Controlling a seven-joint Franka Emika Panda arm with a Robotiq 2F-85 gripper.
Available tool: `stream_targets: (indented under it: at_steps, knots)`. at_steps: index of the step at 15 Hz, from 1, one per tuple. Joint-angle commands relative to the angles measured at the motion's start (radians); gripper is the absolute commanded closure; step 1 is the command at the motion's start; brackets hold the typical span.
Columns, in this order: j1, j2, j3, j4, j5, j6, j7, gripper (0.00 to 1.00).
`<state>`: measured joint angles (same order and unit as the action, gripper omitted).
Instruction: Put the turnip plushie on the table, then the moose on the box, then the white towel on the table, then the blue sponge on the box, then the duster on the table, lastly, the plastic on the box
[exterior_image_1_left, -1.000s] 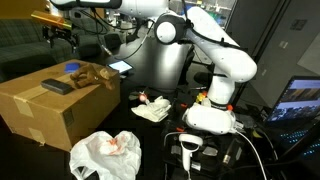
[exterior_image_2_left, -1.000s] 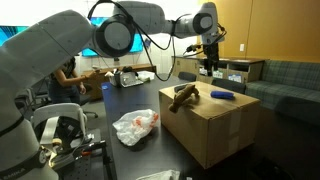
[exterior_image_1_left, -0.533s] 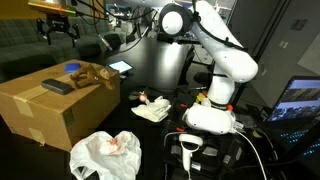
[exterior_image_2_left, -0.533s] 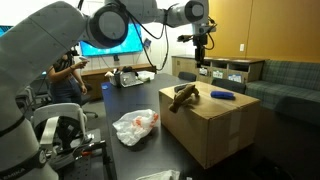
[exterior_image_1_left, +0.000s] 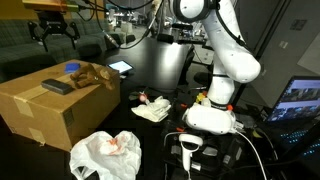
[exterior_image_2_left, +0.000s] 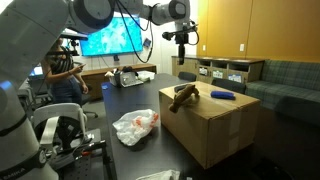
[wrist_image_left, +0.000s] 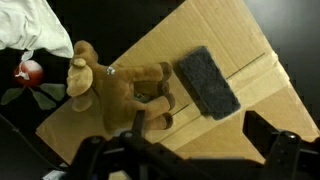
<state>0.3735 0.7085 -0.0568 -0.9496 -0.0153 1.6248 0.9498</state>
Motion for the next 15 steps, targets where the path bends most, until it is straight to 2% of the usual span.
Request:
stream_targets:
  at_steps: [1, 5, 8, 9, 15]
  knots:
    - [0.058, -0.113, 0.012, -0.246, -0.065, 0.148, -0.101, 0.0]
    - [0.085, -0.145, 0.024, -0.428, -0.087, 0.335, -0.226, 0.0]
    - [0.072, -0.163, 0.04, -0.536, -0.078, 0.452, -0.38, 0.0]
    - [0.044, -0.167, 0.074, -0.558, -0.099, 0.478, -0.419, 0.0]
    - [-0.014, -0.187, 0.108, -0.633, -0.11, 0.554, -0.647, 0.0]
